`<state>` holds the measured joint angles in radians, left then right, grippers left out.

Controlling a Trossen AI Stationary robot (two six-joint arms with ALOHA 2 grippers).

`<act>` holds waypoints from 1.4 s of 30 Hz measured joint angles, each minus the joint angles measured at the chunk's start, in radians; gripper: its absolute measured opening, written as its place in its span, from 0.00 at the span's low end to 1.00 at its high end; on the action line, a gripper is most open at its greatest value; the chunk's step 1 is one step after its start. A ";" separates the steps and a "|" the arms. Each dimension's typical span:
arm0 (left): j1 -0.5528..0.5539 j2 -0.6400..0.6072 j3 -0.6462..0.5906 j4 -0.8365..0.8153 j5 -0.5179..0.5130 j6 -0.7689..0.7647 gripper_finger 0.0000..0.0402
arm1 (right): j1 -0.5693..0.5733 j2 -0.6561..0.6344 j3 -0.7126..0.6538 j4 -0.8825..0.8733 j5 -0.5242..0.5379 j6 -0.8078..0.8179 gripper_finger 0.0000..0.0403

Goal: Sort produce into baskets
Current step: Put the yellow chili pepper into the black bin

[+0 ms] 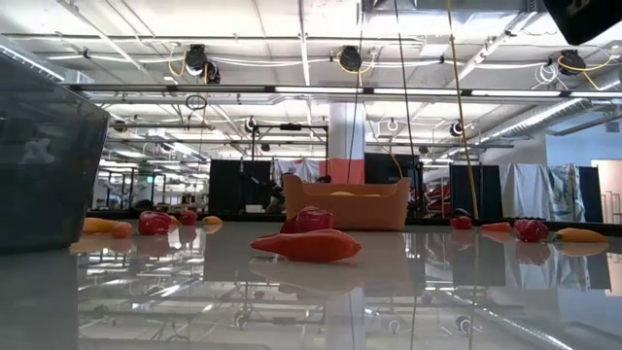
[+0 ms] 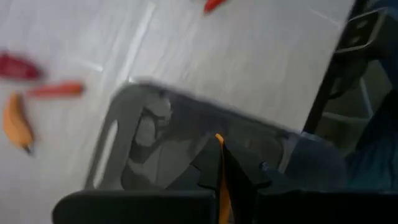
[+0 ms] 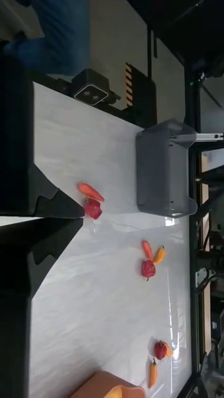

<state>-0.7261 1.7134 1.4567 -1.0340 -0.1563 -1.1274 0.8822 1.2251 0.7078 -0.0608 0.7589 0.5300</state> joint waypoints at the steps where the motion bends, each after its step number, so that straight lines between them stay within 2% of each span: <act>1: -0.007 0.000 -0.012 -0.001 0.008 -0.036 0.04 | 0.000 0.000 0.000 0.001 0.000 0.000 0.00; 8: -0.041 0.000 -0.094 0.032 0.020 -0.245 0.04 | 0.000 0.014 0.000 0.024 0.001 0.006 0.00; 14: -0.040 0.001 -0.126 0.056 0.021 -0.274 0.05 | -0.006 0.077 0.000 0.140 -0.004 -0.042 0.00; 18: -0.040 0.000 -0.127 0.058 0.021 -0.268 0.11 | -0.006 0.119 0.000 0.178 -0.005 -0.049 0.00; 25: -0.025 0.000 -0.127 0.050 0.026 -0.171 0.33 | -0.039 0.158 0.000 0.208 -0.001 -0.113 0.00; 29: 0.004 0.000 -0.119 0.051 0.023 -0.066 0.40 | -0.073 0.157 0.000 0.216 -0.003 -0.155 0.00; 35: 0.060 -0.053 -0.112 0.019 -0.115 0.139 0.41 | -0.119 0.154 0.000 0.215 -0.012 -0.189 0.00; 39: 0.134 -0.154 -0.112 -0.079 -0.239 0.198 0.39 | -0.152 0.154 0.000 0.215 -0.121 -0.204 0.00; 42: 0.232 -0.237 -0.115 -0.100 -0.290 0.256 0.38 | -0.173 0.154 0.000 0.215 -0.154 -0.204 0.00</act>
<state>-0.4943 1.4764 1.3421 -1.1344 -0.4466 -0.8711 0.7093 1.3792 0.7078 0.1542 0.6049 0.3263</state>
